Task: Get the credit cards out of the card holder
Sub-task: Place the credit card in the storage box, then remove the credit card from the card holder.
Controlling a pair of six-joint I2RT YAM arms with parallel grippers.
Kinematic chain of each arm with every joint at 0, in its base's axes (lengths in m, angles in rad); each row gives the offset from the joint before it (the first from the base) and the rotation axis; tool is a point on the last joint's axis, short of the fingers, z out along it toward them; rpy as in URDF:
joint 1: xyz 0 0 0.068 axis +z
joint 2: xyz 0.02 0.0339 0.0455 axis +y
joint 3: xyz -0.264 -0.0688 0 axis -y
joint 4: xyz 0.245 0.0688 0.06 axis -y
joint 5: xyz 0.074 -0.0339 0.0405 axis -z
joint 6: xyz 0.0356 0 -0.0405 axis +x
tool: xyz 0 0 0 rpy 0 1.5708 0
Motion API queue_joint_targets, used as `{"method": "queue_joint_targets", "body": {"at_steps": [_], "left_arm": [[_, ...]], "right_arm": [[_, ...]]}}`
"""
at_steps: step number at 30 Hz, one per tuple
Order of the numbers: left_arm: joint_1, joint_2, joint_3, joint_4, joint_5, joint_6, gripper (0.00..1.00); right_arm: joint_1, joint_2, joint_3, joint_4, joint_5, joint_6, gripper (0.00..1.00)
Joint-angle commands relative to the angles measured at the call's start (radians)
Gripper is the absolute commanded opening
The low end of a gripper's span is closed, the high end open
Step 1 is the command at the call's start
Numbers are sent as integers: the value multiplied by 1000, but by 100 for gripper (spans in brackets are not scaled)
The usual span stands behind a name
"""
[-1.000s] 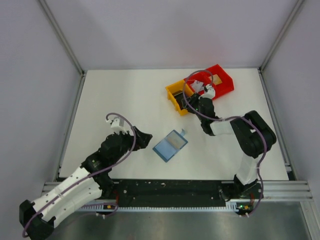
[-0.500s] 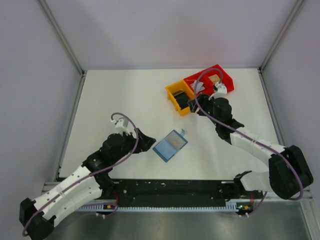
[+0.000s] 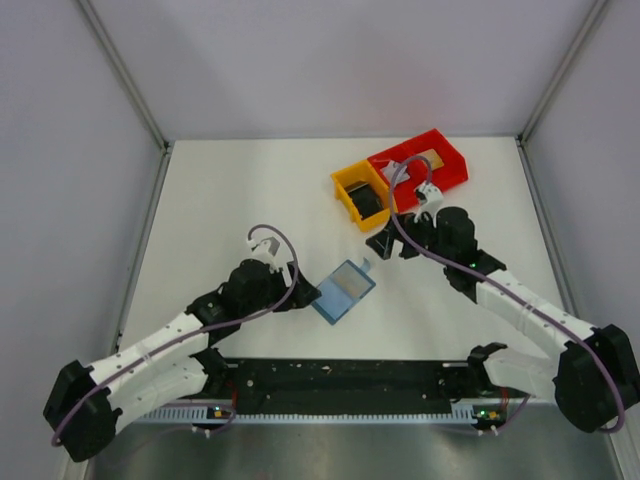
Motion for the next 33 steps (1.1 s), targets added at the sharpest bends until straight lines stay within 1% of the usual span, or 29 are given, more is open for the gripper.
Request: {"method": "queue_joint_targets", "body": {"at_steps": [1, 6, 7, 10, 13, 15, 18, 24, 25, 30, 31, 33], "left_arm": [[-5, 67, 61, 83, 25, 20, 83], [-9, 173, 94, 143, 54, 21, 81], [-13, 199, 100, 143, 58, 23, 81], [-22, 274, 136, 143, 70, 31, 81], [-32, 340, 161, 145, 71, 38, 80], [-40, 377, 167, 177, 71, 46, 80], [-46, 440, 178, 182, 82, 57, 73], [-55, 498, 175, 182, 91, 61, 51], [-57, 498, 173, 177, 85, 63, 49], [-57, 512, 175, 157, 71, 84, 49], [-57, 517, 178, 121, 71, 87, 49], [-59, 523, 175, 117, 71, 92, 49]], "right_arm": [[-6, 15, 2, -49, -59, -40, 99], [1, 93, 57, -111, -60, -68, 99], [12, 110, 69, -152, -53, -77, 99], [50, 138, 83, -160, -7, -100, 99], [77, 159, 86, -148, 6, -96, 99], [93, 176, 96, -148, 19, -100, 99], [115, 213, 119, -158, 20, -102, 99], [147, 302, 175, -198, 12, -93, 99], [153, 312, 178, -197, 13, -93, 99], [164, 346, 182, -174, 9, -71, 99], [164, 355, 186, -174, 6, -68, 99], [164, 369, 189, -177, 3, -64, 99]]}}
